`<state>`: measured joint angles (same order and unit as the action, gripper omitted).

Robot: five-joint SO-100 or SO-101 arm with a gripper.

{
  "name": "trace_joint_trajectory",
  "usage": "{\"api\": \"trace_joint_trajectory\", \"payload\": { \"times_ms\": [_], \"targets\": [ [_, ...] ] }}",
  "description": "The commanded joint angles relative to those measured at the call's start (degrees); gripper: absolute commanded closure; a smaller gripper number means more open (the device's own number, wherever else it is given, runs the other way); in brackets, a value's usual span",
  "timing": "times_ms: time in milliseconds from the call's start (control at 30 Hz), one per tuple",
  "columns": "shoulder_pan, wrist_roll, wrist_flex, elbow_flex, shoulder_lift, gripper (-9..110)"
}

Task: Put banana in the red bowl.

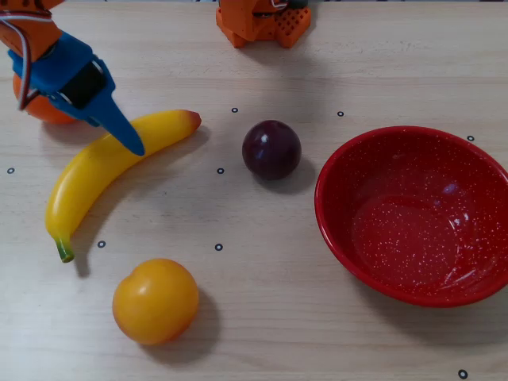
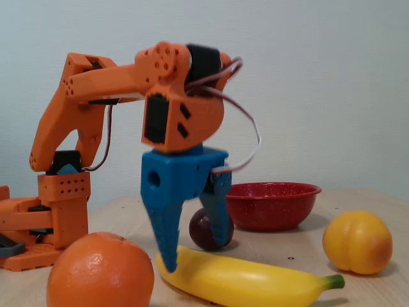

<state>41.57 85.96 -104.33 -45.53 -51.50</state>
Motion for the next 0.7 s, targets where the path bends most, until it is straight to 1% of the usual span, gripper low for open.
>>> {"api": "trace_joint_trajectory", "payload": {
  "times_ms": [0, 233, 667],
  "targets": [
    [0.7, -2.1, 2.4, -0.4, -5.4, 70],
    [-1.0, -3.9, 8.5, -7.0, -6.9, 71],
    [-2.3, -5.4, 17.3, -11.8, -6.1, 71]
  ]
}}
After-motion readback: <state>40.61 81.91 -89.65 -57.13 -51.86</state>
